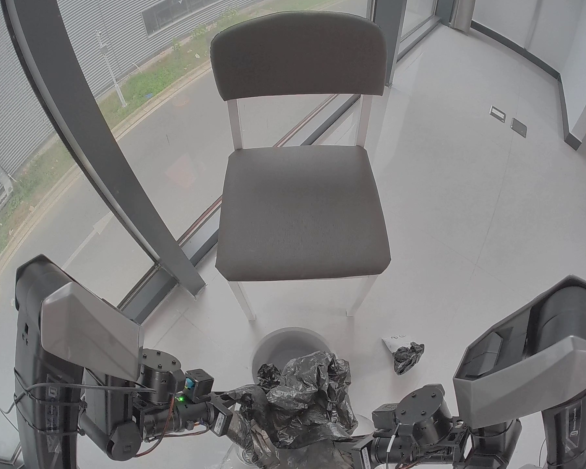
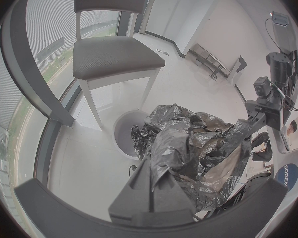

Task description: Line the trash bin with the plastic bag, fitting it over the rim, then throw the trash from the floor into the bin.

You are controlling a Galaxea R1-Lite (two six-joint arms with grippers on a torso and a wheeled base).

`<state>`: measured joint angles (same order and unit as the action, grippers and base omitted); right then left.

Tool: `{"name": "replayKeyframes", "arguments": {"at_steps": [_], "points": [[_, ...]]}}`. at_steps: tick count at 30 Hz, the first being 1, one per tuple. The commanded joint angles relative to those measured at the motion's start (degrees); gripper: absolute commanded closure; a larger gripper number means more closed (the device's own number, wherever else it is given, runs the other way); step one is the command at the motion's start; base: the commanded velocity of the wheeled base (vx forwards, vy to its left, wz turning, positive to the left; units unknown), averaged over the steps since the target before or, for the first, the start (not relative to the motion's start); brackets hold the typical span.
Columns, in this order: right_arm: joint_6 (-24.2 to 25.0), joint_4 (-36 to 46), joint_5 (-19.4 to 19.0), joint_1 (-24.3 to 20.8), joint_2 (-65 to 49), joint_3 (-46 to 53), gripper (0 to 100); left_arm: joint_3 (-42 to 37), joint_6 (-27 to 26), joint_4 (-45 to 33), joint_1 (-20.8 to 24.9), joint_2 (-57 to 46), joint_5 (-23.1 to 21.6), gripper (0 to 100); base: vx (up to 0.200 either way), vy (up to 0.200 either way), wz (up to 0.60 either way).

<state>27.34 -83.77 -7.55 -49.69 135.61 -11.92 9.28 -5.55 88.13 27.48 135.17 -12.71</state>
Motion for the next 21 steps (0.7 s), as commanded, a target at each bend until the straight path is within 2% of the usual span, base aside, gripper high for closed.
{"name": "replayKeyframes", "arguments": {"at_steps": [1,9,18,21], "points": [[0.17,0.28,0.25,-0.15,-1.49,0.85,100,1.09,0.01,-0.67,0.12,1.15,-0.03,100,0.000,0.000,0.00],[-1.68,-0.51,2.71,3.02,3.08,-1.09,100,1.89,-0.08,-1.03,0.12,1.76,0.76,100,0.000,0.000,0.00],[-2.03,-1.22,8.86,4.25,3.87,-2.93,100,2.76,-0.25,-0.32,0.03,2.56,2.70,100,0.000,0.000,0.00],[-6.43,-4.64,11.50,4.78,3.26,-2.32,100,1.89,-0.08,1.87,0.21,2.56,2.61,100,0.000,0.000,0.00]]}}
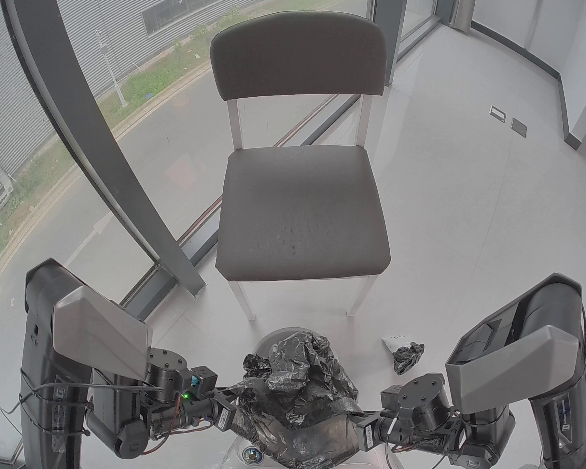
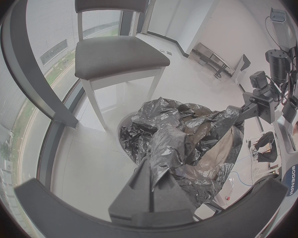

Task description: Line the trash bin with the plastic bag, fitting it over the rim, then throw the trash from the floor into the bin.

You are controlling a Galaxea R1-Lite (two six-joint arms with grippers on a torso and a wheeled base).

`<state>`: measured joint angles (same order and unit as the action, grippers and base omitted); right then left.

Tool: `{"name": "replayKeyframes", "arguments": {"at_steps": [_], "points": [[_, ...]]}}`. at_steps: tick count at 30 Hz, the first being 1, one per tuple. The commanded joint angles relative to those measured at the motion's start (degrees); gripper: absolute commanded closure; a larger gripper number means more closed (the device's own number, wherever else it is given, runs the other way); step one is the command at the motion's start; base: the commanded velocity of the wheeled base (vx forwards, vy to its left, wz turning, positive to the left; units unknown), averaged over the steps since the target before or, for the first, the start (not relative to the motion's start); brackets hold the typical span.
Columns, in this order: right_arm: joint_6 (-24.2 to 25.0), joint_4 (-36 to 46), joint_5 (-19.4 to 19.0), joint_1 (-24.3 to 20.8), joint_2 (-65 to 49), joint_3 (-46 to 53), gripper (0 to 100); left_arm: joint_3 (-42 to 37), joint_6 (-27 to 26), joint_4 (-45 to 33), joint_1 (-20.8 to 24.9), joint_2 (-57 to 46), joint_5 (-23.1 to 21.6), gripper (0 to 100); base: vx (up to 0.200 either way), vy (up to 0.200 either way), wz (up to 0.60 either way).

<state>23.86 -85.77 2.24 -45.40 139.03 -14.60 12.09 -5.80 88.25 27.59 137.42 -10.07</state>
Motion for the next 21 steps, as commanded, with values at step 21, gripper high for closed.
{"name": "replayKeyframes", "arguments": {"at_steps": [21], "points": [[-20.52,-4.23,15.60,-0.74,-12.82,4.15,100,-6.82,0.88,1.75,3.53,-3.04,1.46,100,0.000,0.000,0.00]]}}
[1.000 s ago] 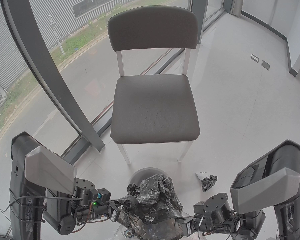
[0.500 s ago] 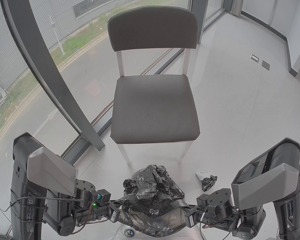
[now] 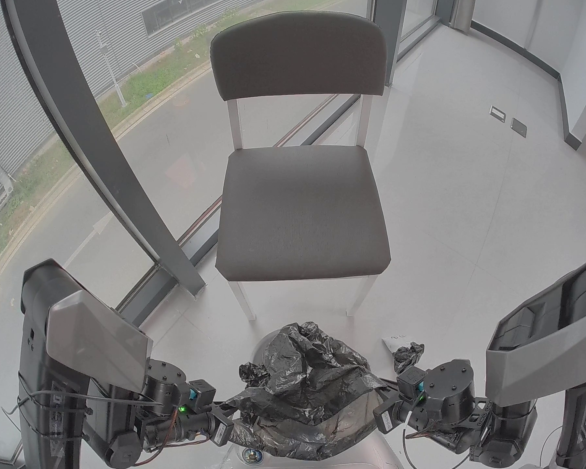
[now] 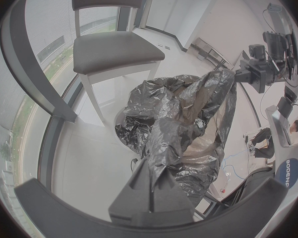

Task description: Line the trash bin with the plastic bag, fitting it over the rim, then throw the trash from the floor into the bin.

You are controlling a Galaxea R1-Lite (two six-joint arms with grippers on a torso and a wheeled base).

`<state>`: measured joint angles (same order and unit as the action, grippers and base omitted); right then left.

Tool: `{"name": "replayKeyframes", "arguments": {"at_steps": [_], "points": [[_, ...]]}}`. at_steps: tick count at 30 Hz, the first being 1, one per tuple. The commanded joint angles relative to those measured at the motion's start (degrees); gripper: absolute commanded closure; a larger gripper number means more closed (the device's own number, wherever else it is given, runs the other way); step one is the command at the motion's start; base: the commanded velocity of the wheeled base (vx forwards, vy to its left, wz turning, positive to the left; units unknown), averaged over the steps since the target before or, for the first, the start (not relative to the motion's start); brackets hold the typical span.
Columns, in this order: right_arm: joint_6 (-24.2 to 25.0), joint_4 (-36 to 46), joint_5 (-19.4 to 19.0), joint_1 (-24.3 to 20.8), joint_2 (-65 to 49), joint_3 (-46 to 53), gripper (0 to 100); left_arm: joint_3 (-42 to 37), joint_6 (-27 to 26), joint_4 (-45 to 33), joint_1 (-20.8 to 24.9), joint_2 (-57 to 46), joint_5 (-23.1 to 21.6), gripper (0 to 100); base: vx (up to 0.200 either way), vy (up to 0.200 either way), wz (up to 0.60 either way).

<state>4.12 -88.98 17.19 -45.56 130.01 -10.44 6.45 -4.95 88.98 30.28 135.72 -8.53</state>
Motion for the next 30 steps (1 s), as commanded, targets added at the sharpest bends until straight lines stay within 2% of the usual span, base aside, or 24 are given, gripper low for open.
{"name": "replayKeyframes", "arguments": {"at_steps": [1,3,4,5,8,10,13,16,18,21,23,25,30], "points": [[-1.57,-1.02,1.88,-0.59,-7.14,-0.29,100,-2.05,0.55,1.02,2.41,-5.29,-0.17,100,0.000,0.000,0.00],[-1.57,-1.02,1.97,-0.59,-7.84,-0.20,100,-2.05,0.99,1.02,2.68,-6.61,-0.34,100,0.000,0.000,0.00],[-0.69,-1.02,1.97,-0.59,-8.81,0.86,100,-2.05,5.21,1.02,4.35,-7.49,-0.43,100,0.000,0.000,0.00],[0.63,-1.02,2.24,-0.50,-6.17,3.32,100,-1.35,6.36,1.02,5.31,-4.15,0.80,100,0.000,0.000,0.00],[1.24,-1.02,2.67,-0.15,-3.10,4.63,100,-0.21,5.74,1.02,4.96,-4.23,2.82,100,0.000,0.000,0.00],[1.86,-0.76,2.24,3.02,-10.75,2.35,100,-0.12,7.15,1.02,5.14,-7.13,2.91,100,0.000,0.000,0.00],[2.47,0.56,0.83,4.77,-9.78,4.02,100,-1.00,6.71,1.02,6.37,-4.59,3.88,100,0.000,0.000,0.00],[5.72,-1.02,0.92,4.51,-3.01,9.47,100,0.85,6.71,1.02,6.54,-8.80,3.96,100,0.000,0.000,0.00],[6.78,-1.02,0.74,4.60,-6.44,8.85,100,1.02,6.53,1.02,6.63,-14.08,3.96,100,0.000,0.000,0.00],[6.43,-1.02,0.30,4.86,-13.03,8.50,100,0.58,5.65,1.02,6.63,-19.53,3.96,100,0.000,0.000,0.00],[4.76,-1.02,0.13,5.13,-16.63,8.68,100,-0.21,4.69,-1.35,5.93,-24.10,3.88,100,0.000,0.000,0.00],[2.91,-1.02,0.04,5.04,-17.86,9.82,100,-1.18,4.69,-6.98,5.49,-28.05,3.61,100,0.000,0.000,0.00],[3.09,-1.02,0.39,4.77,-17.16,10.35,100,-1.53,4.69,-9.53,5.75,-28.75,3.79,100,0.000,0.000,0.00]]}}
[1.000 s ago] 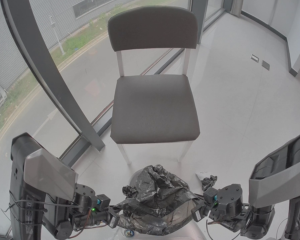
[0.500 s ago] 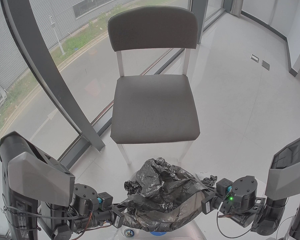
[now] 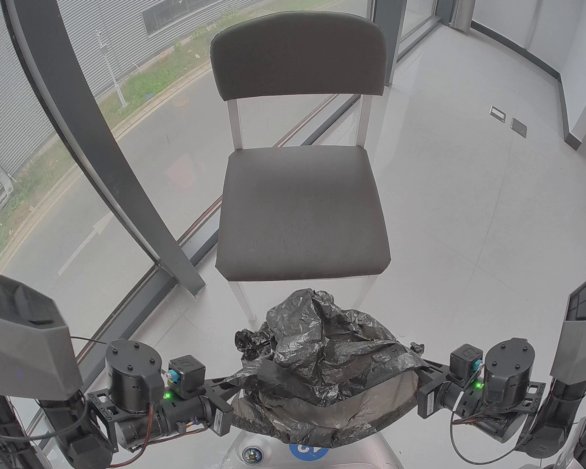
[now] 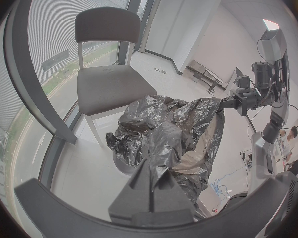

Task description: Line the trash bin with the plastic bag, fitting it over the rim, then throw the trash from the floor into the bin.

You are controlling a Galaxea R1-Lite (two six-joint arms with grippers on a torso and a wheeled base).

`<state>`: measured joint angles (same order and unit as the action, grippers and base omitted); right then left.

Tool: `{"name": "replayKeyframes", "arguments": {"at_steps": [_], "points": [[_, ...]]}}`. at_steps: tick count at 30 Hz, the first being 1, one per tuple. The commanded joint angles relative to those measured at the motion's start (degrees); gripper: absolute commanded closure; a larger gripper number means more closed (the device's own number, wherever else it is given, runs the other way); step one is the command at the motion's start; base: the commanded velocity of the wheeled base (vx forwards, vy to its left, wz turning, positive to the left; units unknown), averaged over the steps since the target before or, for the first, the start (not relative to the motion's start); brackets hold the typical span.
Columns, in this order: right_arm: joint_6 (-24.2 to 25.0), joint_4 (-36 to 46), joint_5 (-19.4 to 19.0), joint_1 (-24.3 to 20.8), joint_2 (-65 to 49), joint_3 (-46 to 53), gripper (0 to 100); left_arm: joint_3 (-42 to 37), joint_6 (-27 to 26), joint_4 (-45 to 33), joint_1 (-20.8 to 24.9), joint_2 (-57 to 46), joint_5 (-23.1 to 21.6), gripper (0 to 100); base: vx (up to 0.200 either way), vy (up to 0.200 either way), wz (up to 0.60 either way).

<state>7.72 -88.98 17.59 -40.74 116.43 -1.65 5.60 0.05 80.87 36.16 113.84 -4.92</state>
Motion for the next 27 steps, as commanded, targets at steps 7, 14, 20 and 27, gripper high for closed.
{"name": "replayKeyframes", "arguments": {"at_steps": [7,14,20,27], "points": [[0.81,-0.67,-1.68,3.21,-2.88,1.65,100,0.82,-0.31,-1.42,-0.12,-3.18,0.00,100,0.000,0.000,0.00],[4.59,-0.58,-5.11,5.50,5.12,0.85,100,5.22,-0.31,0.34,-0.12,4.11,0.00,100,0.000,0.000,0.00],[4.32,-0.58,-8.36,14.20,8.28,-4.16,100,12.69,0.13,1.39,-1.44,9.91,0.09,100,0.000,0.000,0.00],[2.39,-0.58,-12.23,22.64,6.70,-8.64,100,16.29,0.39,6.32,-4.25,14.31,0.09,100,0.000,0.000,0.00]]}}
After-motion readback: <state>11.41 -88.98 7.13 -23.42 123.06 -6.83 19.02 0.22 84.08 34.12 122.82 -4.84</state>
